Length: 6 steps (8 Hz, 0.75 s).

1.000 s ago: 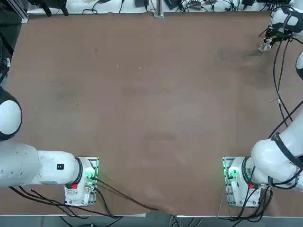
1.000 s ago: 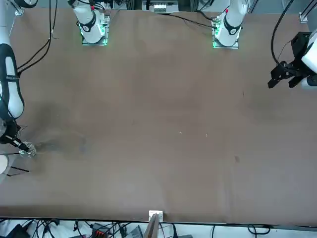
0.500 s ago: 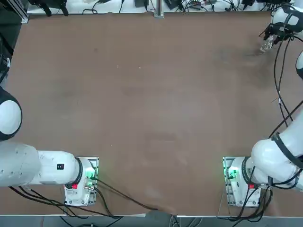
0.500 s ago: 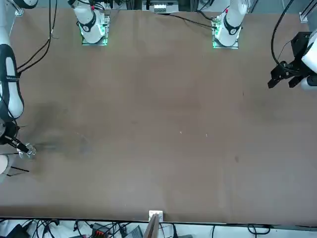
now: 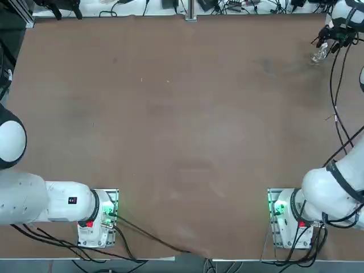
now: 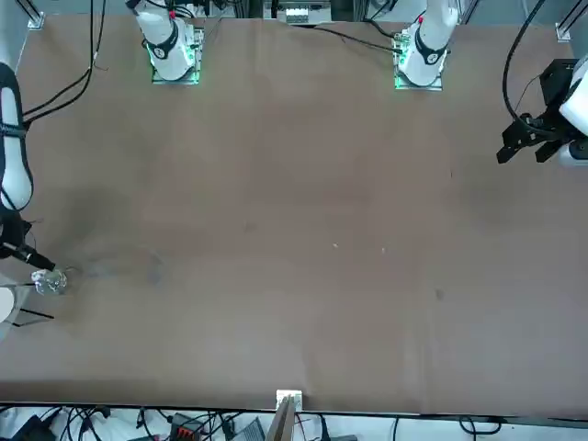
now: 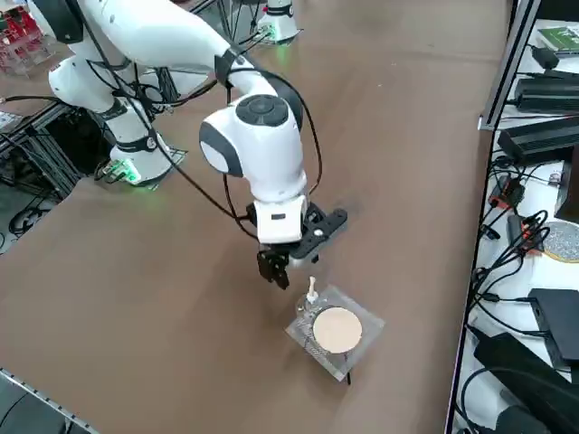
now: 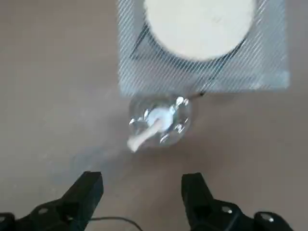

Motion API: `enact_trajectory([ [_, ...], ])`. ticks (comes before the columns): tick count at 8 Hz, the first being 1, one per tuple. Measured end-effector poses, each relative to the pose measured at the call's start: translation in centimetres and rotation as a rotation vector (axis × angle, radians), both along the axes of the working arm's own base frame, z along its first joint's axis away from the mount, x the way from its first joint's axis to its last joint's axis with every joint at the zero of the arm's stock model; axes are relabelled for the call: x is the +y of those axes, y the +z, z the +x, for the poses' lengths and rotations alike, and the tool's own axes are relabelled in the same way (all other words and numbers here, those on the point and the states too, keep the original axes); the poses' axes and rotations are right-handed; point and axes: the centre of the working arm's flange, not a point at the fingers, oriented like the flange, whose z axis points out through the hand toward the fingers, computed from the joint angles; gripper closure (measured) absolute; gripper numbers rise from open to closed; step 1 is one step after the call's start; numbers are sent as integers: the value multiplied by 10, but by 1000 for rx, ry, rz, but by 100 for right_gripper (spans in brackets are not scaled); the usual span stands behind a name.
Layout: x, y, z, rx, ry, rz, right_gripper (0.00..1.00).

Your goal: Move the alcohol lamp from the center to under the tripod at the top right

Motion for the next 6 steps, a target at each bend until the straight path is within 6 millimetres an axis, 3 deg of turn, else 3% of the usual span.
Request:
enact_trajectory([
  [2, 7, -39, -21, -13, 3, -2, 14],
  [4, 4, -74, -41, -26, -9, -6, 55],
  [6, 2, -78, -44, -24, -16, -5, 95],
])
